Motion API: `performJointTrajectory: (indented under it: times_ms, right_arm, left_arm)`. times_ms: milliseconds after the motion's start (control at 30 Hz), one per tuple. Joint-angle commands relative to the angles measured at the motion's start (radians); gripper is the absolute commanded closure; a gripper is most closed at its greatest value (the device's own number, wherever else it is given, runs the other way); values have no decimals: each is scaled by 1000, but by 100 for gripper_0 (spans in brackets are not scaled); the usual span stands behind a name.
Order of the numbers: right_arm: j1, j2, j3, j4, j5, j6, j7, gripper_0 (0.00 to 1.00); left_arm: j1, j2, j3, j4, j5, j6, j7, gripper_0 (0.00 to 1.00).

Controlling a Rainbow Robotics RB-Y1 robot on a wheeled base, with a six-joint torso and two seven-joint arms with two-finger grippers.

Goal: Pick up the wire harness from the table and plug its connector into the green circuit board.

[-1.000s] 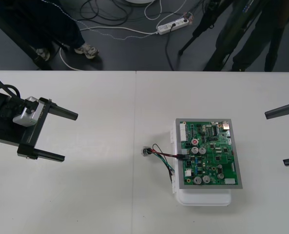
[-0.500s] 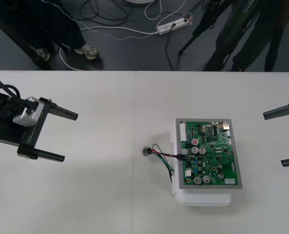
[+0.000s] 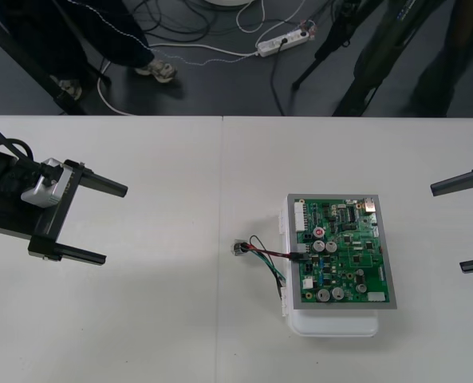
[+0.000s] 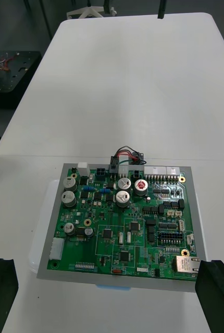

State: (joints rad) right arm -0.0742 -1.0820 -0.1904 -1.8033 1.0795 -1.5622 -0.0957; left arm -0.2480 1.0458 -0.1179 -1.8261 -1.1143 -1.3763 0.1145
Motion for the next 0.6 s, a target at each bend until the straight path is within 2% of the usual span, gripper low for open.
performJointTrajectory:
  times_ms: [33,600]
  right_arm:
    - [13,7,-34,-2,-15,-9,-22,0]
    - [13,7,-34,-2,-15,-9,-22,0]
  left_arm:
    - [16,40,27,-22,-4,-38,-32,3]
    - [16,40,27,-22,-4,-38,-32,4]
